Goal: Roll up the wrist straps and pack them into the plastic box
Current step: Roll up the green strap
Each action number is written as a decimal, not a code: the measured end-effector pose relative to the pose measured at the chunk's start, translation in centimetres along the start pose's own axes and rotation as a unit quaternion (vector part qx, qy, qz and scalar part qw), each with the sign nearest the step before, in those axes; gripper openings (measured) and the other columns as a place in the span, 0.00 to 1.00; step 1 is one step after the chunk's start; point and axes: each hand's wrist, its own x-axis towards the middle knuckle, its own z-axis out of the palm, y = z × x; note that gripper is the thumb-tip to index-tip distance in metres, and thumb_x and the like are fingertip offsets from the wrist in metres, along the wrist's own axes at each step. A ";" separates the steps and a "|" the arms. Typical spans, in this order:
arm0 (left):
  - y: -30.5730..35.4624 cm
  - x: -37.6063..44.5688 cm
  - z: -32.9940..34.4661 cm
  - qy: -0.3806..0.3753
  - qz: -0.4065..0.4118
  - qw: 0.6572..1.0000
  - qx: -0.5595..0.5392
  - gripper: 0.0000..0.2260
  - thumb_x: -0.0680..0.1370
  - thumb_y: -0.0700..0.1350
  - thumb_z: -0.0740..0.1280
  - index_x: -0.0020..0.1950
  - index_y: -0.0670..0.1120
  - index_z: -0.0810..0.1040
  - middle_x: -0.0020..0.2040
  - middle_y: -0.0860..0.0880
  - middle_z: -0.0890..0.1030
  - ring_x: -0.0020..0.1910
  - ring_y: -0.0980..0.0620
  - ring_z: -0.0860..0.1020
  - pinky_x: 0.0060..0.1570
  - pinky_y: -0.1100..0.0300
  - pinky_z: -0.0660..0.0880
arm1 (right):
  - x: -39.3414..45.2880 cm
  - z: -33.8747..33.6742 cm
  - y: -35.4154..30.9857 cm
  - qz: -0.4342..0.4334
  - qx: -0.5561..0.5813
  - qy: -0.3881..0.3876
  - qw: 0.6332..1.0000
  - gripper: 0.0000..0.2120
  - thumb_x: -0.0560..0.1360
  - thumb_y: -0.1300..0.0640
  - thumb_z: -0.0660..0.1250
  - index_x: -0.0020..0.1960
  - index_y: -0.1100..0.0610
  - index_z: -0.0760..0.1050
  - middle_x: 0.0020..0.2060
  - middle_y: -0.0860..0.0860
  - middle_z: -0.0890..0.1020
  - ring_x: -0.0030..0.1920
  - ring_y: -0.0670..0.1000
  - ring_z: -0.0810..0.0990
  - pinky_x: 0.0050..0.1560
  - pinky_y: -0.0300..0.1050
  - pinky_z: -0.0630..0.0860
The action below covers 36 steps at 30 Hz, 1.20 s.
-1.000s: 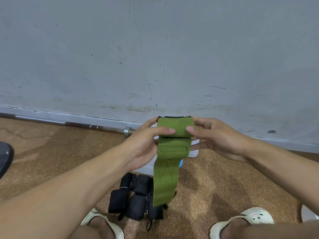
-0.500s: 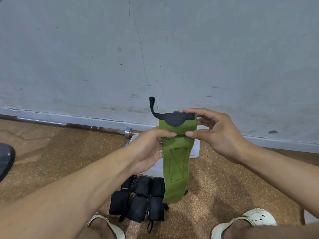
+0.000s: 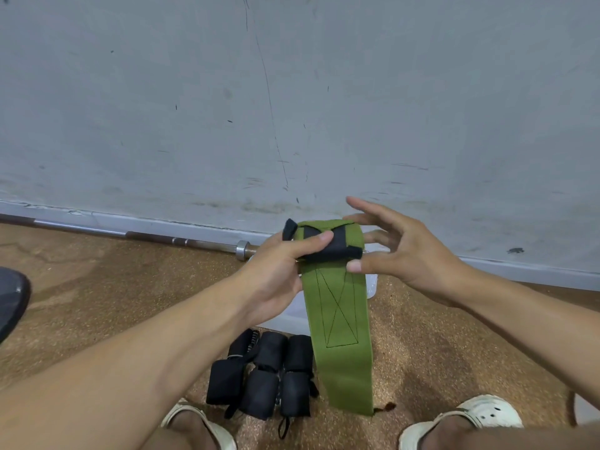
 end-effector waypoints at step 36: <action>-0.5 0.3 -0.1 0.025 -0.030 0.998 -0.043 0.25 0.71 0.43 0.75 0.67 0.42 0.79 0.62 0.40 0.83 0.62 0.40 0.82 0.59 0.47 0.81 | 0.3 1.5 0.4 -0.041 0.053 0.078 0.995 0.19 0.70 0.61 0.77 0.60 0.51 0.80 0.58 0.50 0.85 0.58 0.50 0.84 0.57 0.47 0.82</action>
